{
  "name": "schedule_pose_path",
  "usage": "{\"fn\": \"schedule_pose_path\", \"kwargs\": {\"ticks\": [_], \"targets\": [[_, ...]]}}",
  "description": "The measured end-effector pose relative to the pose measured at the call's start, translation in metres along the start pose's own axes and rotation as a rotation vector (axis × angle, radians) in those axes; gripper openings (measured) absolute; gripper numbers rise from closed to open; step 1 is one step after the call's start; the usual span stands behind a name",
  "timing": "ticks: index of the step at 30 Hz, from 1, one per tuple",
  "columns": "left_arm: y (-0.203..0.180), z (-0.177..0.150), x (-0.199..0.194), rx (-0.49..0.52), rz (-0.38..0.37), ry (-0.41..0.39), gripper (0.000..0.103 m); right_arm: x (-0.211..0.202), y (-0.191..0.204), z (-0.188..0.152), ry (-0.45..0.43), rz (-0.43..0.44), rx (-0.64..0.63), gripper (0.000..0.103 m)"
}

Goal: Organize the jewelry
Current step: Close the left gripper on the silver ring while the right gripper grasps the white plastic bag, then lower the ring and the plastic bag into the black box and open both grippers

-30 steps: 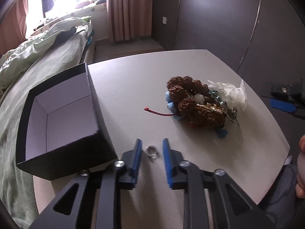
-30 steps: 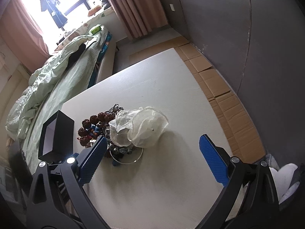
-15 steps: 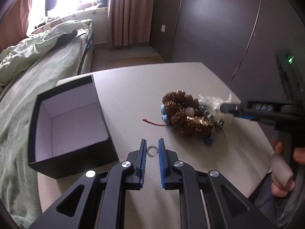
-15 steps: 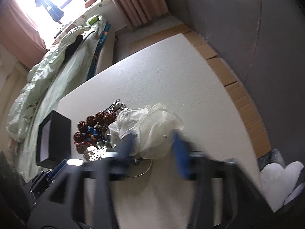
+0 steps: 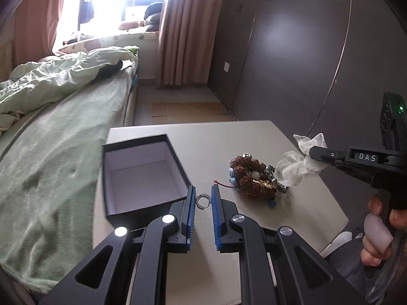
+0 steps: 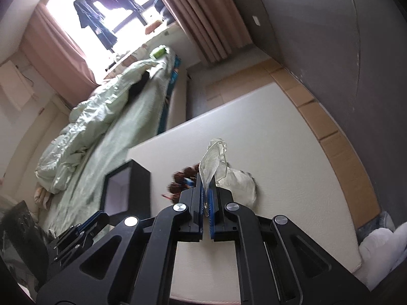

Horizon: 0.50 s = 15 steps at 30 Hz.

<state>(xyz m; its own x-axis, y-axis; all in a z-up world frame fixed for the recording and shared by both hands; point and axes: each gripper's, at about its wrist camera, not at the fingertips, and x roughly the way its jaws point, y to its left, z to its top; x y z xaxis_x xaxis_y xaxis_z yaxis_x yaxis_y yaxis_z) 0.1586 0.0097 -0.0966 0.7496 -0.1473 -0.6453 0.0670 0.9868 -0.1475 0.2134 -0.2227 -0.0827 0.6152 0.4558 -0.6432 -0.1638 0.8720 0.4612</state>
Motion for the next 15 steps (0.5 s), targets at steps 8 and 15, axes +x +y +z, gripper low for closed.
{"fn": "schedule_pose_path", "kwargs": {"ticks": [8,15], "targets": [[0.019,0.004,-0.031,-0.040,0.014,-0.049,0.011,-0.019,0.048,-0.004,-0.091,0.076,-0.087,0.005],[0.028,0.003,-0.040,-0.058,0.031,-0.061,0.011,-0.007,0.082,-0.010,-0.074,0.151,-0.135,0.005]]}}
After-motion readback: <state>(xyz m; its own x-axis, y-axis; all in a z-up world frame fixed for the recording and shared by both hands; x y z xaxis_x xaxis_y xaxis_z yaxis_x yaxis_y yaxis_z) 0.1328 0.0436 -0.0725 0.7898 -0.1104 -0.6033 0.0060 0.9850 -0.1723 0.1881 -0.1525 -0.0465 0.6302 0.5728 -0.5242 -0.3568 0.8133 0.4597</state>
